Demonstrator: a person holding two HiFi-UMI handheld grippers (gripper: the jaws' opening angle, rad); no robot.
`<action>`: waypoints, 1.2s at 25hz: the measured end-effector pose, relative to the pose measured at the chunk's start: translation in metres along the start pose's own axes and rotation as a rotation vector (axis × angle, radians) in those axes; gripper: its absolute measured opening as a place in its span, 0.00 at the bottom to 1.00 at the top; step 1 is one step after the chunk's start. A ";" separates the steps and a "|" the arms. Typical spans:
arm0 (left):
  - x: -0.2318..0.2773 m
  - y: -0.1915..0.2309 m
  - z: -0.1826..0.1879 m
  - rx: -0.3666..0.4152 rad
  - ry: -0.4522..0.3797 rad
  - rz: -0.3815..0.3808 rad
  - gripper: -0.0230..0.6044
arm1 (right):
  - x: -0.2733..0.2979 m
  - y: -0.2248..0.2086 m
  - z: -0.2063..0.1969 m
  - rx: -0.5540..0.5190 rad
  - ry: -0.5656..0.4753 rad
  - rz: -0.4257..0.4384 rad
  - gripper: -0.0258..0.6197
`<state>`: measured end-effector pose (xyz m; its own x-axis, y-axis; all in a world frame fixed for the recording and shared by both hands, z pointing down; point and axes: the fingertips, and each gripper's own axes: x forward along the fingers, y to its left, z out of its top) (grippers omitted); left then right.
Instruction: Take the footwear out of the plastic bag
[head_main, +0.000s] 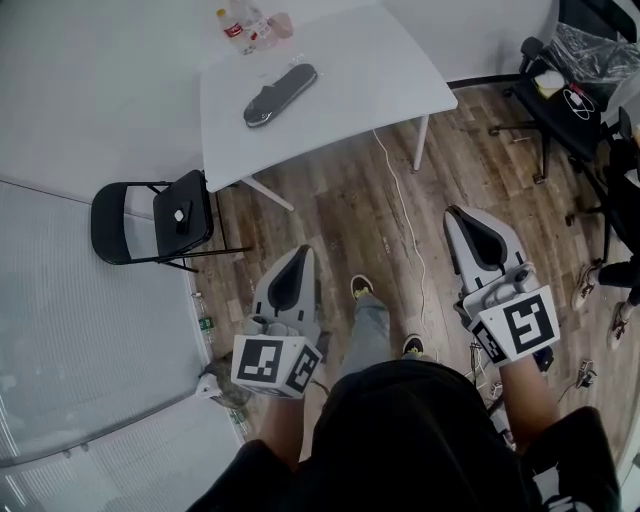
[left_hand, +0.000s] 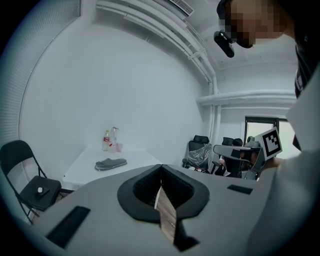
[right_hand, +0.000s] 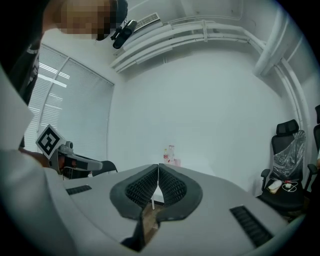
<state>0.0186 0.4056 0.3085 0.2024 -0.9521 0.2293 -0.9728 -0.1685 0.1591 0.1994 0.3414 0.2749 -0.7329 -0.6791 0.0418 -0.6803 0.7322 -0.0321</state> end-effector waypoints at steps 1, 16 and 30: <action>0.006 0.007 0.003 -0.003 0.000 -0.003 0.07 | 0.009 -0.001 0.001 -0.001 0.004 -0.002 0.07; 0.077 0.126 0.047 -0.033 -0.003 -0.032 0.07 | 0.158 0.001 0.028 -0.041 0.027 -0.007 0.07; 0.116 0.191 0.056 -0.060 0.022 -0.046 0.07 | 0.233 -0.023 0.030 -0.065 0.050 -0.045 0.07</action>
<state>-0.1502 0.2483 0.3118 0.2499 -0.9376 0.2418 -0.9540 -0.1957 0.2271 0.0440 0.1649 0.2558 -0.6991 -0.7091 0.0916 -0.7094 0.7039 0.0357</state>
